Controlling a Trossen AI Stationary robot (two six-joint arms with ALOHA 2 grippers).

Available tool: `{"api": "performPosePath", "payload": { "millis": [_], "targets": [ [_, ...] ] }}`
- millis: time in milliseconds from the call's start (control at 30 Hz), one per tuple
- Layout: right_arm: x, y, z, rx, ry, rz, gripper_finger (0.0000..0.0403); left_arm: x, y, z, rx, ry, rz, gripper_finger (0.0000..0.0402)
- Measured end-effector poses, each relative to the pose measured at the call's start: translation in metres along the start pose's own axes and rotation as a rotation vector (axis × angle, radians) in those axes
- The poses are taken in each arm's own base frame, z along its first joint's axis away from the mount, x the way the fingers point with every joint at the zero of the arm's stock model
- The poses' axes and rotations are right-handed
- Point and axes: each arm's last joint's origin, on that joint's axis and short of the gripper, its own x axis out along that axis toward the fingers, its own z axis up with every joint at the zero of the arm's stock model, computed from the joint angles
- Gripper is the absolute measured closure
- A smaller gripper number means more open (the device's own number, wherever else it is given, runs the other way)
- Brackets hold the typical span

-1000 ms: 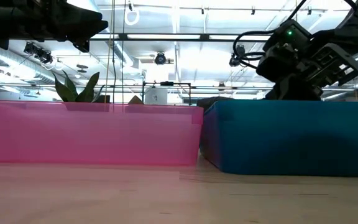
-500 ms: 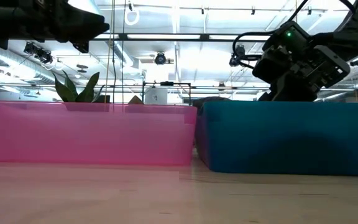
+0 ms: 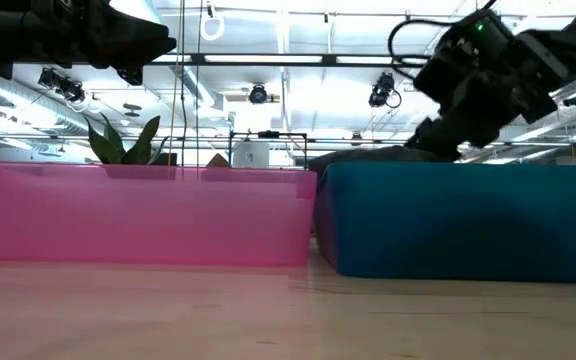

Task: Pick & Place hat
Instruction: Put the black cap into the blue bin

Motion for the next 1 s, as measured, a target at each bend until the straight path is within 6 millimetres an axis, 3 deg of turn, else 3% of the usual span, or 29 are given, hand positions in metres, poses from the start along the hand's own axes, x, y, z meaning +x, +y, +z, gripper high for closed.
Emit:
{"api": "performPosePath", "payload": {
  "millis": [267,367,700,867,1000],
  "targets": [
    [-0.016,0.006,0.028,-0.198,-0.249,-0.173,0.0242,0.000,0.001,0.000,0.000,0.002,0.038,0.0271],
    [-0.015,0.002,0.032,-0.176,-0.304,-0.301,0.0243,0.000,0.001,0.000,0.000,0.002,0.038,0.0271],
    [0.013,-0.014,0.020,-0.194,-0.252,-0.292,0.0243,0.000,0.001,0.000,0.000,0.002,0.037,0.0271],
    [0.024,-0.013,0.038,-0.198,-0.268,-0.235,0.0243,0.000,0.001,0.000,0.000,0.002,0.038,0.0271],
    [0.044,-0.015,0.040,-0.168,-0.115,-0.222,0.0243,0.000,0.001,0.000,0.000,0.002,0.038,0.0271]
  ]
}}
